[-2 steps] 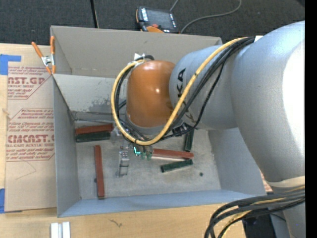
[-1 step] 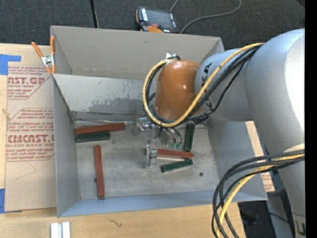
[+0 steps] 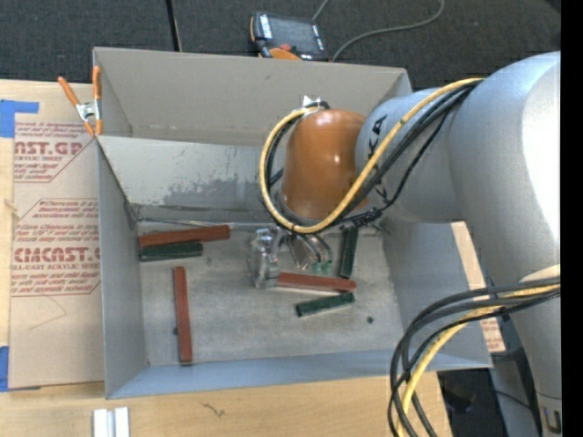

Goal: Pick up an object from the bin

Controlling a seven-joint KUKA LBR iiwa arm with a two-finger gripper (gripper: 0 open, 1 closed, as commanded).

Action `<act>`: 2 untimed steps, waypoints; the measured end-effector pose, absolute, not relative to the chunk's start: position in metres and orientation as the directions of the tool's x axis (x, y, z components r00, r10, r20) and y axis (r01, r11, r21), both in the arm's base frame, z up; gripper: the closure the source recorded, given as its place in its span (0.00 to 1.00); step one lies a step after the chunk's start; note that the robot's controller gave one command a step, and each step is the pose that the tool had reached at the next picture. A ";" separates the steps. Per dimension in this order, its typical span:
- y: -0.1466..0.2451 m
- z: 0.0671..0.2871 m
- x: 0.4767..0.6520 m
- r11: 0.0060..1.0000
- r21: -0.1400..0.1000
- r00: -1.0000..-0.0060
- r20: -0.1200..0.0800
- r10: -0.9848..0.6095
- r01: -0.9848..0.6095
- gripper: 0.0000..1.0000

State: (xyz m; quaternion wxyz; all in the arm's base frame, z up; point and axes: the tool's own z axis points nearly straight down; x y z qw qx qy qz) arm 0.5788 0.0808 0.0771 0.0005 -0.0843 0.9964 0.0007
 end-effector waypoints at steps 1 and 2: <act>0.081 0.077 0.579 0.986 0.002 -0.986 -0.001 -0.168 -0.168 0.00; -0.003 0.111 0.567 0.980 -0.004 -0.980 -0.003 -0.201 -0.201 0.00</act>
Offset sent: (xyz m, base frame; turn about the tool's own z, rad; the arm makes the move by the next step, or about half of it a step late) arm 0.0000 0.0000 0.0000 0.0000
